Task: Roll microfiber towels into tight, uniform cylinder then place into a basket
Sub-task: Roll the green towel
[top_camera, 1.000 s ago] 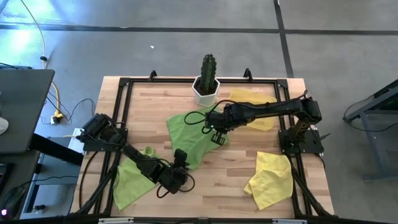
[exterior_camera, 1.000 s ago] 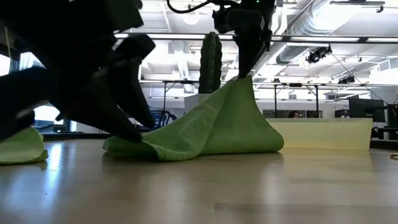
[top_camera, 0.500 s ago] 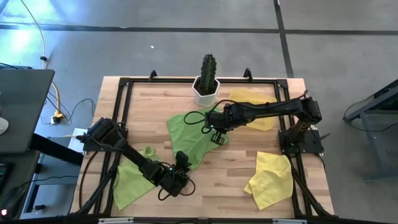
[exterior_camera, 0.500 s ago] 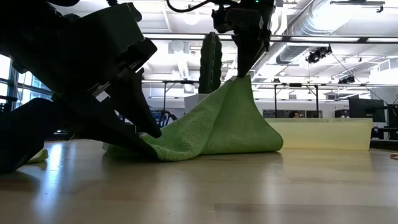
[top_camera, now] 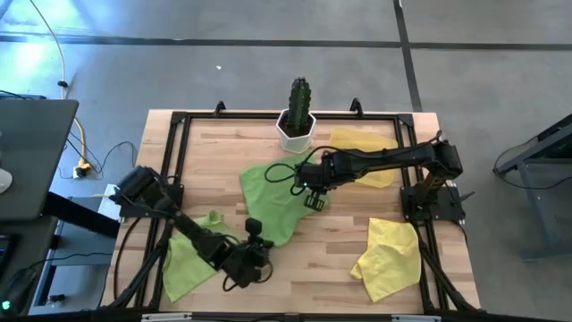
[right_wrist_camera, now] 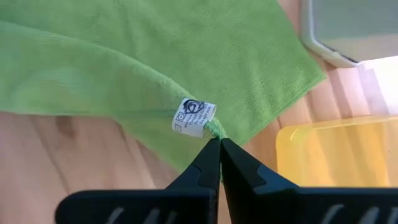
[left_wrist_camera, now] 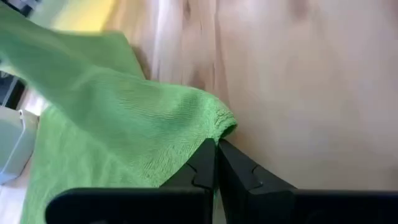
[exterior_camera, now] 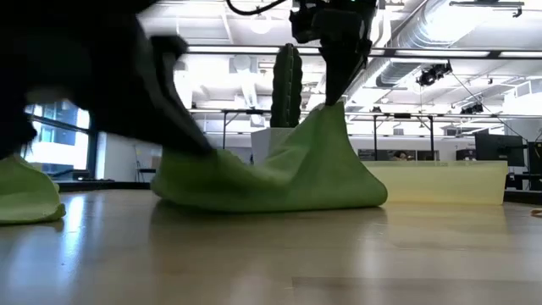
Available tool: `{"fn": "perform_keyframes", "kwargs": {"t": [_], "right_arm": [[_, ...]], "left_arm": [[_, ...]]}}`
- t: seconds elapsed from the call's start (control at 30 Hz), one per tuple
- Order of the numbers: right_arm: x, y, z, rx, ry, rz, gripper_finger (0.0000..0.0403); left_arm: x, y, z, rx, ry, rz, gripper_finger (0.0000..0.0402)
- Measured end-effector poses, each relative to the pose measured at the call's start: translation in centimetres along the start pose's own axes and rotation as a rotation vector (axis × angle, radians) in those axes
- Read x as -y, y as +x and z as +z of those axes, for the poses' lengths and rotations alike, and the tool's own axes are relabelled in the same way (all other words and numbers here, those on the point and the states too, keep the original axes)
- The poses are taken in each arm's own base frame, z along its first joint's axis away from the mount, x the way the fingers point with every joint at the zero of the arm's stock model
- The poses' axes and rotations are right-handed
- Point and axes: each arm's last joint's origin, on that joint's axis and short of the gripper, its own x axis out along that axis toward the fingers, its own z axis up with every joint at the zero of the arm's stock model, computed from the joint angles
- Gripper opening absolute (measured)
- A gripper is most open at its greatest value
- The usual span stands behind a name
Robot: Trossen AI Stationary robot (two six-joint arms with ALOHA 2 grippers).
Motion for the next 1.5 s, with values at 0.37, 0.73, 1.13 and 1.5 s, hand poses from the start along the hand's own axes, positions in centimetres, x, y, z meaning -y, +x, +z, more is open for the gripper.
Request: {"fn": "perform_keyframes", "kwargs": {"t": [0.37,0.73,1.13,1.5], "right_arm": [[-4.0,-1.3,-2.2,0.063,-0.067,-0.127,0.0],[-10.9,-0.3,-5.8,0.113,-0.006,-0.185,0.0],[-15.4,2.6,-7.7,0.033,-0.123,-0.074,0.0],[-12.0,-2.0,-4.8,0.078,-0.206,0.241,0.0]], "left_arm": [[-2.5,-5.8,0.7,0.045,-0.43,0.081,0.0001],[-1.4,-6.9,-0.7,0.026,-0.825,0.09,0.0001],[-0.1,-7.4,-1.8,-0.007,-1.084,0.076,0.0],[-0.6,-7.6,-1.8,0.05,-1.085,0.12,0.0]]}}
